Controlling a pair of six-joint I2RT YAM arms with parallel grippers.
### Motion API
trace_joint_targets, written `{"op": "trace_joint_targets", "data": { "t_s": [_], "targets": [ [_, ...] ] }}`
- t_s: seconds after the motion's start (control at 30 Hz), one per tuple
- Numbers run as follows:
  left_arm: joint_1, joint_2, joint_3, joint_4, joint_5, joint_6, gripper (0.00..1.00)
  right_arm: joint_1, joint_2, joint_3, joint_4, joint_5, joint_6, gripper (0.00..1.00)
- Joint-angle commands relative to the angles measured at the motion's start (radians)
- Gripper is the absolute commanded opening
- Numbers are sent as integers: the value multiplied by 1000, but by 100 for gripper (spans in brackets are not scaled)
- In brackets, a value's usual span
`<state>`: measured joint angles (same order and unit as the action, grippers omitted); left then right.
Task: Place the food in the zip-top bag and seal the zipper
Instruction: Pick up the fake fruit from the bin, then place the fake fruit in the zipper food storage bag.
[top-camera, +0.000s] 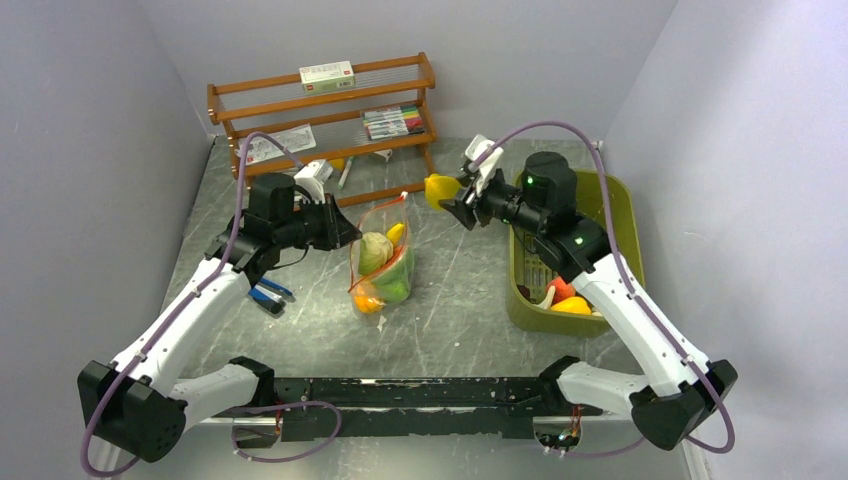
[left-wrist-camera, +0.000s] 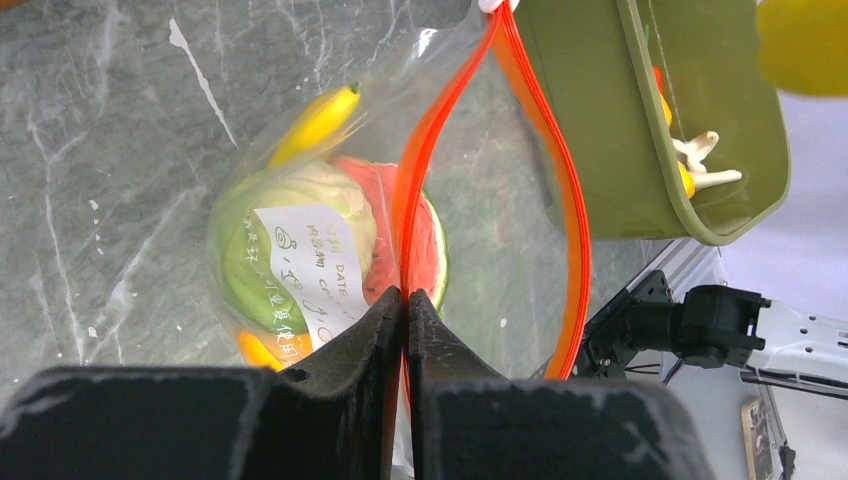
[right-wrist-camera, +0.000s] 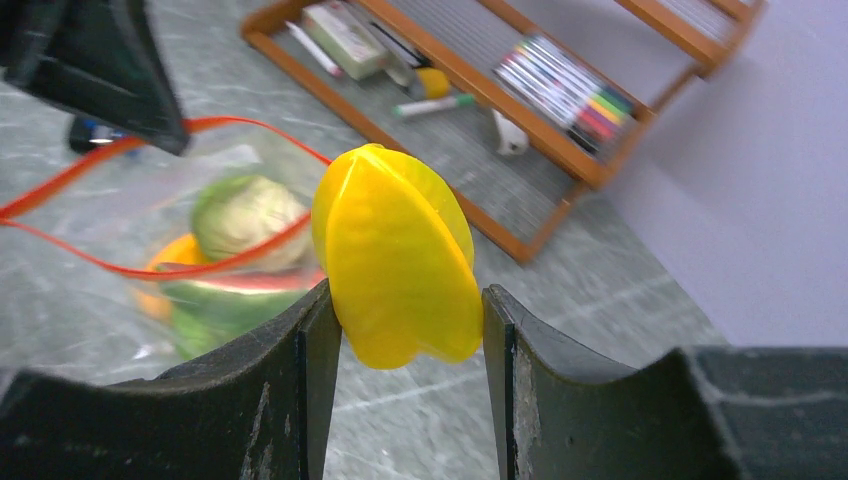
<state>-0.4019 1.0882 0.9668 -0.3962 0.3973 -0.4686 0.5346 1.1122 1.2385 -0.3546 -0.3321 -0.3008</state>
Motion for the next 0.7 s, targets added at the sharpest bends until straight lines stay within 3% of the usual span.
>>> {"op": "trace_joint_targets", "data": {
  "t_s": [0.0,0.37,0.67],
  "targets": [
    [2,11,21,18,18,-17,7,72,28,-20,89,-87,24,45],
    [1,9,31,12,17,-22,7,205,136,-12,200,-151,3,46],
    [1,12,40,12,29,-31,7,228,250,19,173,-205,-262,48]
  ]
}}
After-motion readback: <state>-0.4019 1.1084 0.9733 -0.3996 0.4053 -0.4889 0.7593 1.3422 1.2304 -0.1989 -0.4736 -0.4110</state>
